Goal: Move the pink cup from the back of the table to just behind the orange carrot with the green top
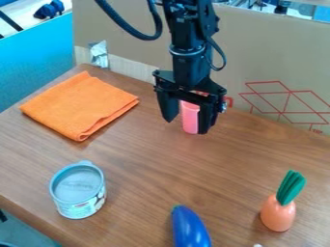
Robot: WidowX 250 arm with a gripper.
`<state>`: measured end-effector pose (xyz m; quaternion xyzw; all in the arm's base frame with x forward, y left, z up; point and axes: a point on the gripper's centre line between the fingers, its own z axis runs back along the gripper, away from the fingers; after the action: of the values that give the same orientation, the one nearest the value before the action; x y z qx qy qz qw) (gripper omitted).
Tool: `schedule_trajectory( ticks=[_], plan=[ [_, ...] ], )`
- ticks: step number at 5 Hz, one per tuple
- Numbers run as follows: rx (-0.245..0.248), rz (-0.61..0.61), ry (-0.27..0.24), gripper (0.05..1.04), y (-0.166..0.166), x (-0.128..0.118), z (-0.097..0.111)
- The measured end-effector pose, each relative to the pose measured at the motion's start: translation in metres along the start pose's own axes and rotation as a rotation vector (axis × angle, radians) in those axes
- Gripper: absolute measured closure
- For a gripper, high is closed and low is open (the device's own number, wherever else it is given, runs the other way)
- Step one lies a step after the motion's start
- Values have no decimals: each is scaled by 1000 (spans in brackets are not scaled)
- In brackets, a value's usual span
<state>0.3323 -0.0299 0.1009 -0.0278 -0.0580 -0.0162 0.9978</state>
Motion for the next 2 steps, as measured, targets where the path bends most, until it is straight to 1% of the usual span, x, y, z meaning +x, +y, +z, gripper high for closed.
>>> schedule_trajectory(
  ticks=[1, 2],
  plan=[
    [1, -1, 40, 76, 0, -4, -12],
    [-3, -37, 32, 76, -1, 10, -9]
  ],
)
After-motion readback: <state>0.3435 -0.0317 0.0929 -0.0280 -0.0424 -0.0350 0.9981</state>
